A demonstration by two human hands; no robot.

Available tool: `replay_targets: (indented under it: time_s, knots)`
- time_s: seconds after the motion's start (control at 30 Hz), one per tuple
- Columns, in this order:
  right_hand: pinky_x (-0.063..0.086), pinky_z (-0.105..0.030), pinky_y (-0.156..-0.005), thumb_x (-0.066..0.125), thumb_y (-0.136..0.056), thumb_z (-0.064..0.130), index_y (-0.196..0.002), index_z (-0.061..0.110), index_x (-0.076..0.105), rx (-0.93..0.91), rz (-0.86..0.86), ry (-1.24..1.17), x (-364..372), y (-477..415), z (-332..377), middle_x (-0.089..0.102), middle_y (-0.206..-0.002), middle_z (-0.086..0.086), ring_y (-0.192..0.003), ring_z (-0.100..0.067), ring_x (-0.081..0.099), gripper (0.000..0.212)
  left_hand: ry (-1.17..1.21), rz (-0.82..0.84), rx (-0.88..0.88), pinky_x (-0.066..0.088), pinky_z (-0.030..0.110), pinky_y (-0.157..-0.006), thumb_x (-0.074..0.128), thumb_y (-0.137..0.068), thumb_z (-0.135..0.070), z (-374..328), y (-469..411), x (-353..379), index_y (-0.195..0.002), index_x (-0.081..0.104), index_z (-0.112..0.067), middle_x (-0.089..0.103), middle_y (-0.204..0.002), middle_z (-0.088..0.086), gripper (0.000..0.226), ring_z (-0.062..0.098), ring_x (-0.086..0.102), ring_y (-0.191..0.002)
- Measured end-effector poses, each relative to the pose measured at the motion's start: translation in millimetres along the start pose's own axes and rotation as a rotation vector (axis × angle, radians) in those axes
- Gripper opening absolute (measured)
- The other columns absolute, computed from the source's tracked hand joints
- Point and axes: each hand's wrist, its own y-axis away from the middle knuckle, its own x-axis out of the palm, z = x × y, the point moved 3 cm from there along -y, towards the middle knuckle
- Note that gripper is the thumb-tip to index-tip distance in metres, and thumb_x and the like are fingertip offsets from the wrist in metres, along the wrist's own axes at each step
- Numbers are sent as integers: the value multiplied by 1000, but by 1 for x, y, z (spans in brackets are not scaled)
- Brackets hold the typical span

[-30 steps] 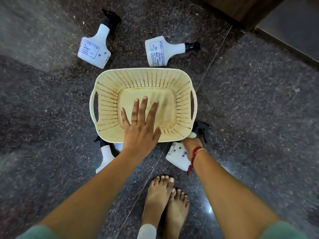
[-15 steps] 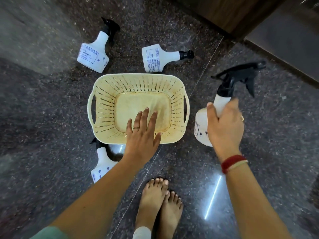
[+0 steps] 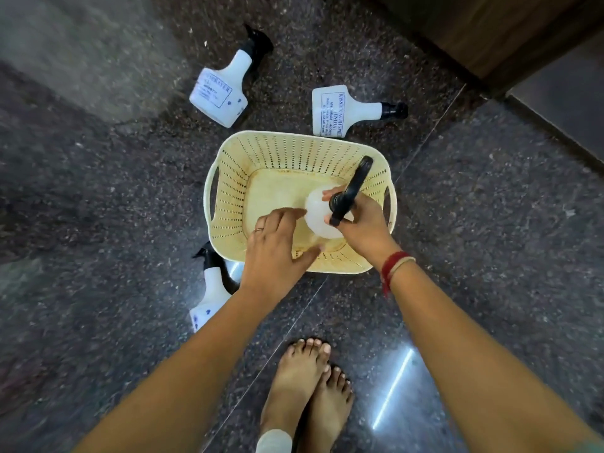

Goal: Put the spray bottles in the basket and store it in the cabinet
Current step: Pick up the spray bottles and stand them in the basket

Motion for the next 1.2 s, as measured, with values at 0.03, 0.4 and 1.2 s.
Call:
replay_targets:
  time_s: [0.03, 0.4, 1.2]
  knots:
    - [45, -45, -102, 66, -74, -13, -100, 10, 65, 10, 16, 46, 3, -2, -6, 69, -111, -12, -112, -28, 60, 34, 99, 19, -22, 40, 32, -86, 69, -76, -47, 0, -1, 0, -128, 48, -21, 56, -121, 0, 62, 19, 50, -107]
    - [49, -27, -74, 48, -90, -3, -87, 16, 64, 188, -20, 114, 6, -7, -19, 63, -81, 6, -79, -15, 60, 25, 125, -12, 41, 54, 38, -79, 57, -90, -30, -49, -26, 13, -127, 56, -20, 69, -103, 8, 39, 22, 66, -87]
    - [16, -35, -118, 57, -92, 36, -152, 9, 15, 295, -510, 37, 15, 24, 30, 23, -158, -15, -146, -27, 22, 78, 291, -254, -67, 44, 26, -55, 57, -89, -31, 1, 54, -30, -116, 47, -25, 46, -80, -10, 29, 6, 45, -68]
